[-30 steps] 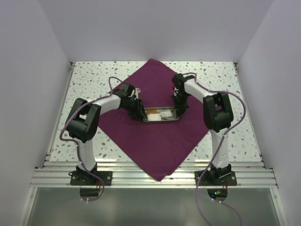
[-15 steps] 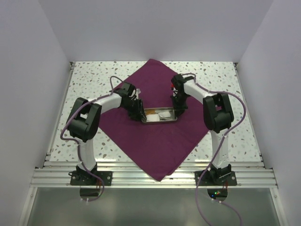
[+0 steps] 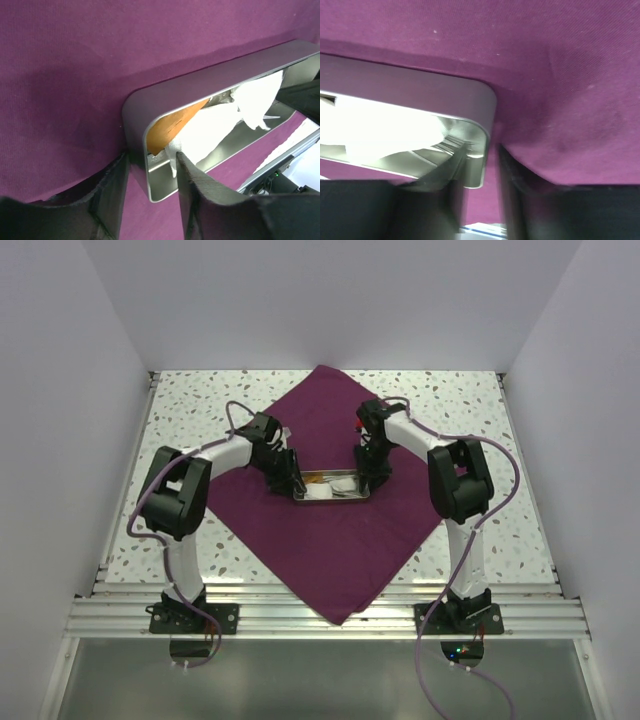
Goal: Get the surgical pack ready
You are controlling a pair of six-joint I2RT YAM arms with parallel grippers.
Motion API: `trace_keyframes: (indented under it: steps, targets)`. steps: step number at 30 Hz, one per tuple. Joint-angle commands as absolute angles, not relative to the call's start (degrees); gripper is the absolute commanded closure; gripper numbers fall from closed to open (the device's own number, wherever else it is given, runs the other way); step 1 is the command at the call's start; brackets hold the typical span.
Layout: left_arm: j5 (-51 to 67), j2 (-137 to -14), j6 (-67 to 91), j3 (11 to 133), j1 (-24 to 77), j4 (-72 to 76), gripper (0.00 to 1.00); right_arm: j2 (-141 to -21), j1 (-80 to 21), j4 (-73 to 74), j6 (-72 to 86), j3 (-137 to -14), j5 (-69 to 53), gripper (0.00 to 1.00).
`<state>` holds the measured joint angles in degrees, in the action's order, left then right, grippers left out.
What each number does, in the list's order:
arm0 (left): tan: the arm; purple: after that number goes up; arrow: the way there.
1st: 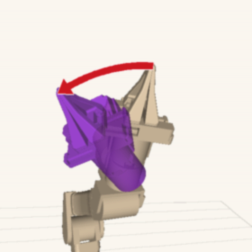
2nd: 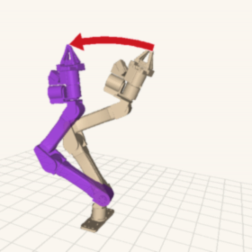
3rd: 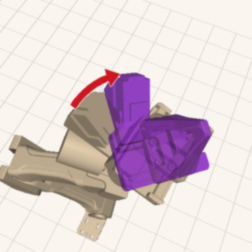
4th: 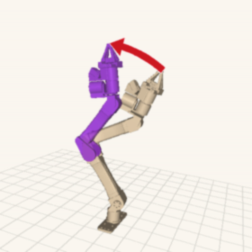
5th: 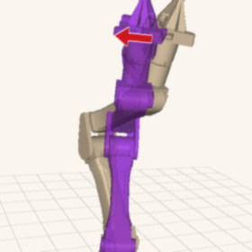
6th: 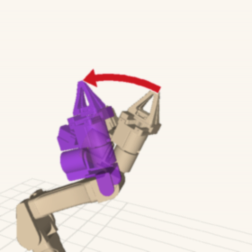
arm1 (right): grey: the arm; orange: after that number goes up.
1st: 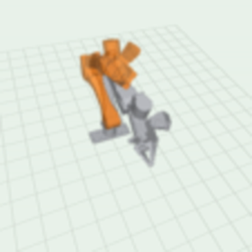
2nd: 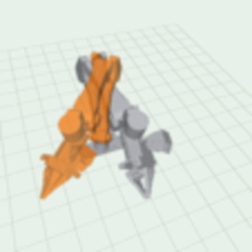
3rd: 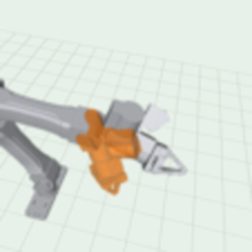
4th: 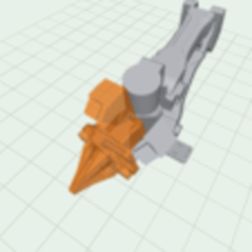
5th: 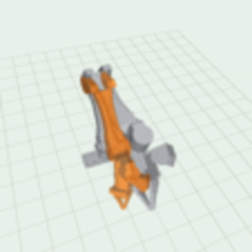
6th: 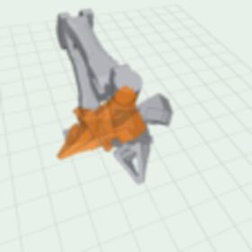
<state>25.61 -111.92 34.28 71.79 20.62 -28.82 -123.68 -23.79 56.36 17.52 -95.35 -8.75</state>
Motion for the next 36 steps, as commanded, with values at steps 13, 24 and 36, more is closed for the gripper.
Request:
trace_keyframes:
  steps: [13, 24, 36]
  targets:
    - [23.5, -100.4, 30.1, 68.8, 18.0, -31.1, 0.00, -111.0, -23.6, 63.8, 17.9, -98.1, -2.6, 0.01]
    - [18.5, -80.3, 33.7, 62.3, 18.0, -32.8, 0.00, -69.4, -26.6, 55.1, 33.4, -51.4, -20.0, 0.01]
    - [25.5, -64.9, 36.7, 55.0, 18.5, -33.0, 0.00, -49.6, -55.2, 34.8, 71.4, -27.4, -14.7, 0.13]
